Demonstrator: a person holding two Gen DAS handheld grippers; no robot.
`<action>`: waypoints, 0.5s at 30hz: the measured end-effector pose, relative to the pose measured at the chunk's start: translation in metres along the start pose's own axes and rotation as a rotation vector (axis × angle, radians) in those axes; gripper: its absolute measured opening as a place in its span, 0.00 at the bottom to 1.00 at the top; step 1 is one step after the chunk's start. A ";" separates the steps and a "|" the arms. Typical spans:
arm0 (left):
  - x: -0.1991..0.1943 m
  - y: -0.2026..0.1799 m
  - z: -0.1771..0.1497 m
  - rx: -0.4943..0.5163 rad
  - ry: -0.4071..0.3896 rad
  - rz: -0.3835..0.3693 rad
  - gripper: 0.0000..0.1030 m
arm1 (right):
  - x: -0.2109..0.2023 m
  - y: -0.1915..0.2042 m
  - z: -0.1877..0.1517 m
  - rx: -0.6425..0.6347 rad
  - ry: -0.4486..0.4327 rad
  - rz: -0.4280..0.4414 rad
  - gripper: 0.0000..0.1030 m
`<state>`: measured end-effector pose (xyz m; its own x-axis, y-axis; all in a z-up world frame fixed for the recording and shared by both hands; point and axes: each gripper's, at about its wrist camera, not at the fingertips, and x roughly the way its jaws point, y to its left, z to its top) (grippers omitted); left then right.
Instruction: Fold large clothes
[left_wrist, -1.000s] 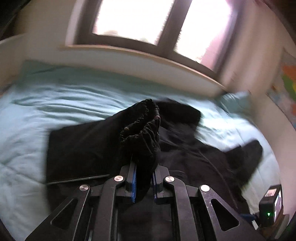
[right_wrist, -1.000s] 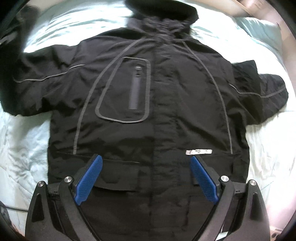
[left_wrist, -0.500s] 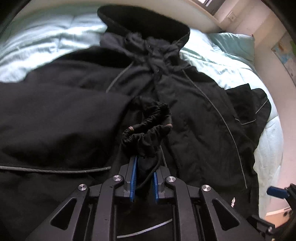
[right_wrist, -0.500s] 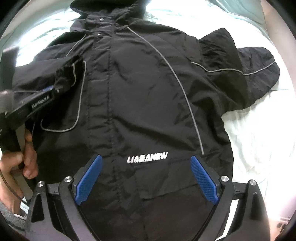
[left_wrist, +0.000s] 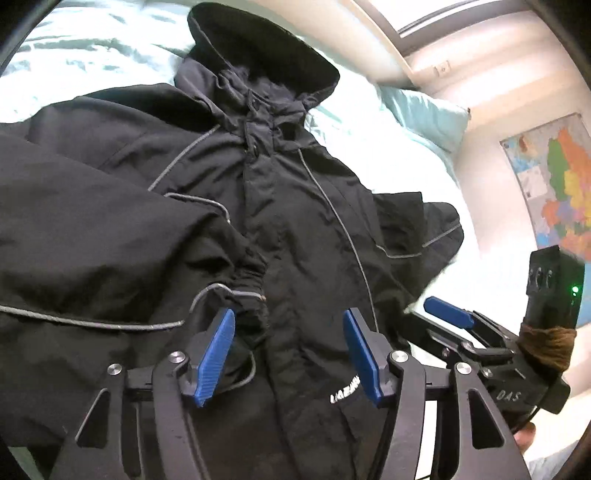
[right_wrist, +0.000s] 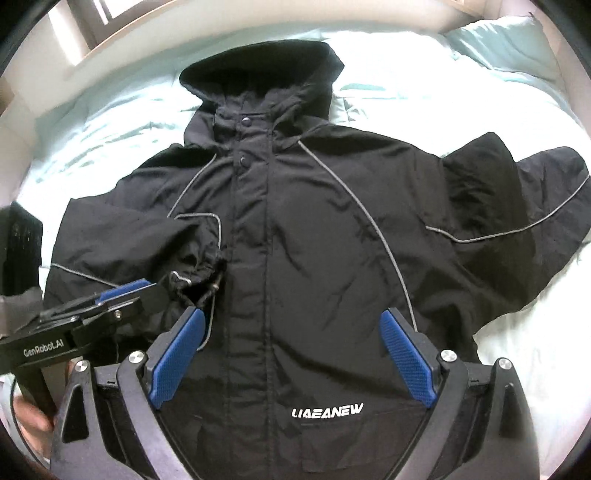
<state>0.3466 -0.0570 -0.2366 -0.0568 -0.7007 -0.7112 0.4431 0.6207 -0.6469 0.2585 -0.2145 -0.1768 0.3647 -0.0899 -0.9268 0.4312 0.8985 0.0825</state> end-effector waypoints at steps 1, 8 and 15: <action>-0.003 -0.001 -0.001 0.003 -0.005 0.007 0.61 | 0.002 0.001 0.000 0.004 0.006 0.017 0.94; -0.079 0.018 -0.016 -0.019 -0.183 0.237 0.61 | 0.051 0.038 -0.005 -0.017 0.094 0.272 0.85; -0.140 0.057 -0.024 -0.100 -0.276 0.388 0.61 | 0.125 0.063 0.005 0.086 0.237 0.385 0.66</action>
<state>0.3582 0.0851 -0.1809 0.3414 -0.4699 -0.8141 0.2958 0.8758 -0.3815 0.3354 -0.1713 -0.2862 0.3169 0.3531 -0.8803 0.3723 0.8073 0.4578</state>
